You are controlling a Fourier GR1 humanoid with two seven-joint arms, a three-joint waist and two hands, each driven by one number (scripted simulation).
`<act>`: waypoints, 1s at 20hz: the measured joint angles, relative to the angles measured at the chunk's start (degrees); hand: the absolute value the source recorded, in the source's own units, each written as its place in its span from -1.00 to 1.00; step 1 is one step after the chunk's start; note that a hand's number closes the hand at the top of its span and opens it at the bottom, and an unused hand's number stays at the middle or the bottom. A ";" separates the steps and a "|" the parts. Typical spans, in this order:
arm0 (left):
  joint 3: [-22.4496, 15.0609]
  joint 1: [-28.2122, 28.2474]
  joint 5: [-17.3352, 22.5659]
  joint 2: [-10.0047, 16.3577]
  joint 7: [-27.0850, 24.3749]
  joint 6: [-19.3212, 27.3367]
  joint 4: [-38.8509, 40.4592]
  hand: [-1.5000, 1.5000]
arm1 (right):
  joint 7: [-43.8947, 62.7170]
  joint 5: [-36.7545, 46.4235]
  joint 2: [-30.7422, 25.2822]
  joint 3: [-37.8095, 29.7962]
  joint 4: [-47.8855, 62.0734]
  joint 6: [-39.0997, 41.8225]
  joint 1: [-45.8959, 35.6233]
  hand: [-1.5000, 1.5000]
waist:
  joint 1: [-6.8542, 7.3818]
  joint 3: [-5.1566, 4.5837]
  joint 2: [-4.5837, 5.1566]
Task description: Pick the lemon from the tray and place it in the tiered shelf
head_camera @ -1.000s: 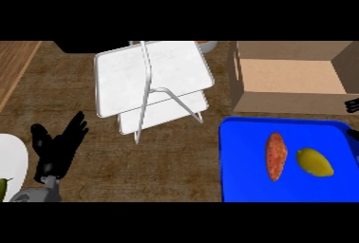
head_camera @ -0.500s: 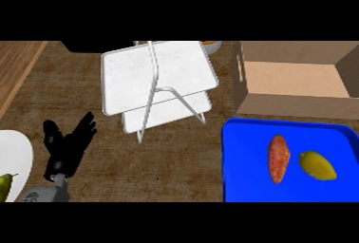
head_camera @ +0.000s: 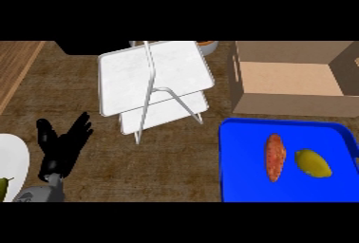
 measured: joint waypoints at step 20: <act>1.98 1.82 -2.77 -2.14 -0.58 -0.99 -1.14 0.00 | 22.59 13.80 10.75 0.60 -22.30 -1.38 6.04 -1.00 | -0.66 -0.02 -0.19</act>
